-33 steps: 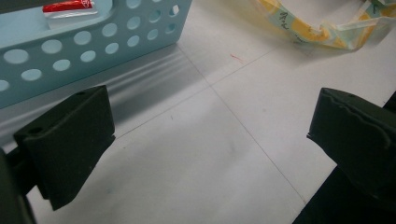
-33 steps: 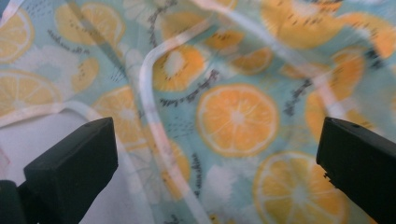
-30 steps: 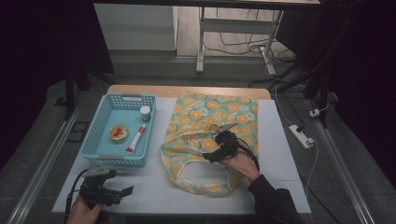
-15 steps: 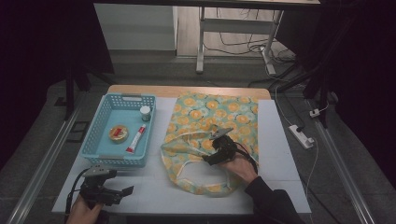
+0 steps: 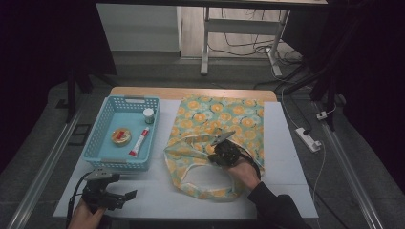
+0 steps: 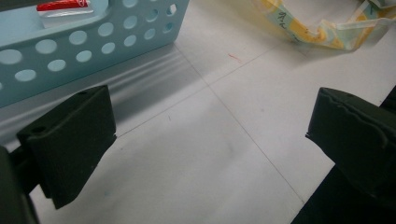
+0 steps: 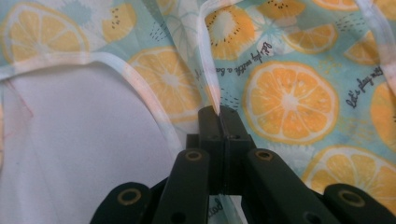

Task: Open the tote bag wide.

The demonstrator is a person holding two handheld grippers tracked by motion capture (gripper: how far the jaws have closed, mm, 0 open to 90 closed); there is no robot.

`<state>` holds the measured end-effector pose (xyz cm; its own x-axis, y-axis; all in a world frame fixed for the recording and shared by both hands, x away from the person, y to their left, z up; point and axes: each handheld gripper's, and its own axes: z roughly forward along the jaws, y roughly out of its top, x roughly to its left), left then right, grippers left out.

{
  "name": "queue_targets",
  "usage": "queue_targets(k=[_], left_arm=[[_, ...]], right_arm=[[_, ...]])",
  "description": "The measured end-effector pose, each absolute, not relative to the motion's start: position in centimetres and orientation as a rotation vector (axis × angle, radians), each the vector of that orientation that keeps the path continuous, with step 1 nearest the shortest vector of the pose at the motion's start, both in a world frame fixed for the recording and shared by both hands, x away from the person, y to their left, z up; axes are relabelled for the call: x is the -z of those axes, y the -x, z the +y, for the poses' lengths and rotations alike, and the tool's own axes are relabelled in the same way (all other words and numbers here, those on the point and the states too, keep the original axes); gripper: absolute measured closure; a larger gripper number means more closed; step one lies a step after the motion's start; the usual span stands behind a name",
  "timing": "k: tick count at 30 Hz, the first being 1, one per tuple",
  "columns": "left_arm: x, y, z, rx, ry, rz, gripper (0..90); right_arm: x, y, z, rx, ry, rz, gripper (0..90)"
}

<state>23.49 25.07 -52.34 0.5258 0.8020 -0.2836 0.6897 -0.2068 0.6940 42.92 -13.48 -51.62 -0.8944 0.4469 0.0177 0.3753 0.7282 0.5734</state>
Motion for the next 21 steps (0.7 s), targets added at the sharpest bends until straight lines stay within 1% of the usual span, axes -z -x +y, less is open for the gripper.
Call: queue_targets(k=[4,11,21], left_arm=[[52.4,-23.5,25.1,-0.173,-1.949,1.213,1.4],[52.3,-23.5,25.1,-0.172,-1.950,1.209,1.5],[52.3,-23.5,25.1,-0.169,-1.954,1.207,1.7]], right_arm=[[51.6,-43.1,-13.6,-0.914,-0.697,2.805,90.0],[50.2,-42.9,-14.1,-1.038,-0.680,2.749,90.0],[48.4,-43.1,-14.4,-1.108,-0.690,2.729,90.0]])
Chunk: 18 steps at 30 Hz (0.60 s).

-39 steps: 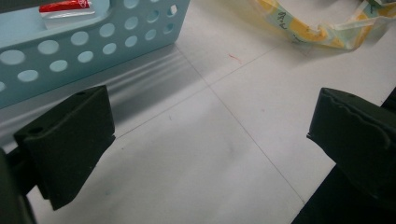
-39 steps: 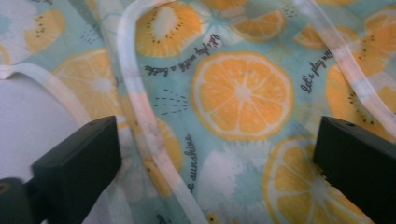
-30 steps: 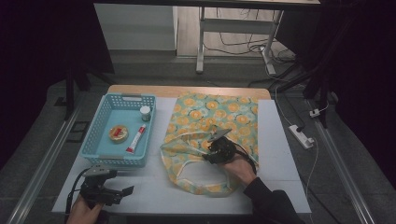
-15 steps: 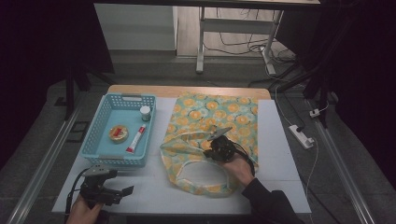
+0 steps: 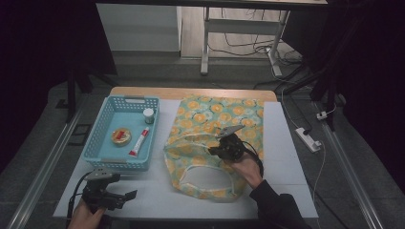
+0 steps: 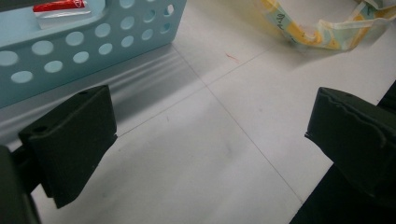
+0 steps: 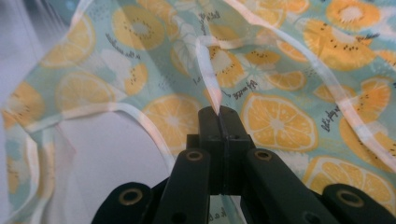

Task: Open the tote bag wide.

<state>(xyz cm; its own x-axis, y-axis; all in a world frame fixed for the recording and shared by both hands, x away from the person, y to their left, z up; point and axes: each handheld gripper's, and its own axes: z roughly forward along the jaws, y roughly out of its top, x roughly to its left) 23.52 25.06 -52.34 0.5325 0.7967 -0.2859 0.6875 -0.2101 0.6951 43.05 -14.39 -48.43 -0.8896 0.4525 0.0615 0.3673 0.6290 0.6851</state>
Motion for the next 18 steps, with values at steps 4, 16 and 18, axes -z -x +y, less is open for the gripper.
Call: queue_targets(k=[4,16,18], left_arm=[[52.4,-23.5,25.0,-0.168,-1.954,1.207,1.8],[52.4,-23.6,25.0,-0.168,-1.957,1.205,1.8],[52.4,-23.6,25.0,-0.167,-1.957,1.205,1.9]], right_arm=[[47.4,-43.0,-14.5,-1.117,-0.669,2.716,90.0],[44.8,-42.8,-14.5,-1.178,-0.643,2.658,90.0],[44.4,-42.7,-14.5,-1.181,-0.648,2.648,90.0]])
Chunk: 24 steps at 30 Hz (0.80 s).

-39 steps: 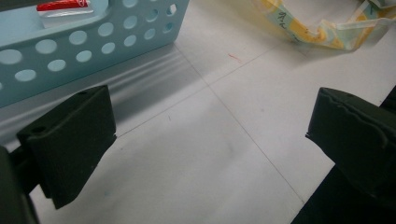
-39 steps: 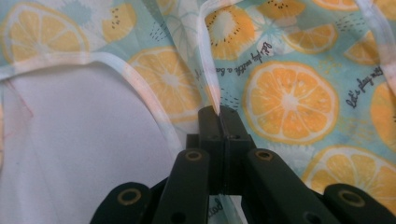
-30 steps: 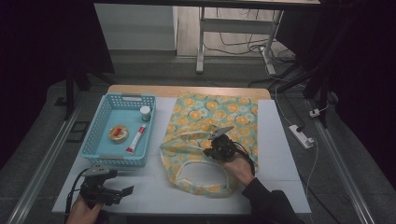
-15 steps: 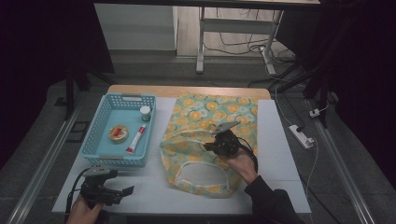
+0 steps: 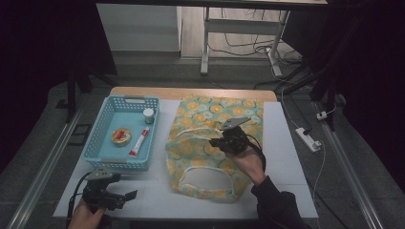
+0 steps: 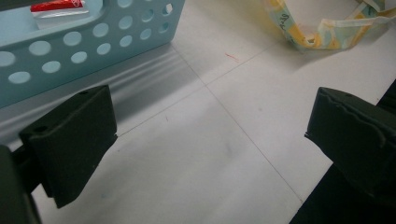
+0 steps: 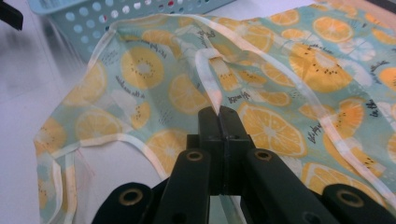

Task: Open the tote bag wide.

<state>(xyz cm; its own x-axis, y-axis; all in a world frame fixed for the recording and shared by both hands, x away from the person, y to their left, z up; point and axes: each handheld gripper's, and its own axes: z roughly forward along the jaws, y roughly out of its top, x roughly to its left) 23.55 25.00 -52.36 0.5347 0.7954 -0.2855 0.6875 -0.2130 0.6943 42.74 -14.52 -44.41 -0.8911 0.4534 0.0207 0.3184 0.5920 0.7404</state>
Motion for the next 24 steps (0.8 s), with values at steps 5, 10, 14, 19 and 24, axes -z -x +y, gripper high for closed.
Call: queue_targets(k=[5,10,14,19,24], left_arm=[[52.4,-23.6,25.0,-0.168,-1.959,1.202,1.9],[52.4,-23.6,25.0,-0.166,-1.960,1.202,1.9],[52.3,-23.6,25.0,-0.167,-1.962,1.202,1.9],[52.4,-23.6,25.0,-0.166,-1.963,1.202,1.9],[52.3,-23.6,25.0,-0.166,-1.963,1.202,1.9]], right_arm=[[43.5,-42.7,-14.7,-1.206,-0.645,2.620,90.0],[42.9,-42.6,-14.9,-1.228,-0.644,2.592,90.0],[42.5,-42.6,-14.9,-1.234,-0.639,2.573,90.0],[42.1,-42.6,-15.1,-1.252,-0.640,2.555,90.0],[41.8,-42.6,-15.2,-1.265,-0.642,2.540,90.0]])
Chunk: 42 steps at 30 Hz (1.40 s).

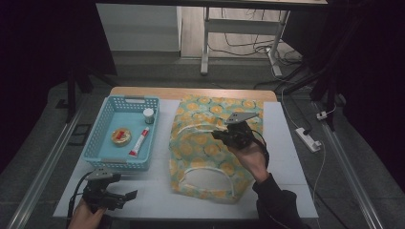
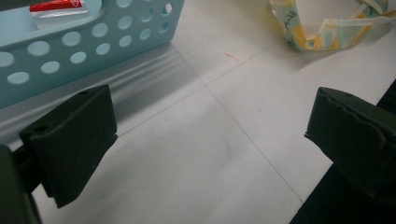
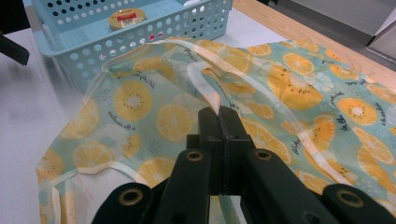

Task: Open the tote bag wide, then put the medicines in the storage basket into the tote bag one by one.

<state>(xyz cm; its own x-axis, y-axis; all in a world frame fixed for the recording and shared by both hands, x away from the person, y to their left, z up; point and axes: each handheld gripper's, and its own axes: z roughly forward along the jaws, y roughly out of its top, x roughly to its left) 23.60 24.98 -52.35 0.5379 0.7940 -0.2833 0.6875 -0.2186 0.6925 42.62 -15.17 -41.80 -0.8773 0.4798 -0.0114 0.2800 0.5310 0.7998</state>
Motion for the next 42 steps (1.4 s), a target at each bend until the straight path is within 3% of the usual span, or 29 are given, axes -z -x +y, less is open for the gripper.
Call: queue_targets(k=[24,42], left_arm=[[52.2,-23.4,25.0,-0.204,-1.949,1.214,0.2],[51.7,-23.7,25.6,-0.160,-1.894,1.218,0.0]], right_arm=[[42.2,-42.7,-15.2,-1.256,-0.640,2.546,90.0],[42.5,-42.8,-15.2,-1.252,-0.626,2.553,90.0]])
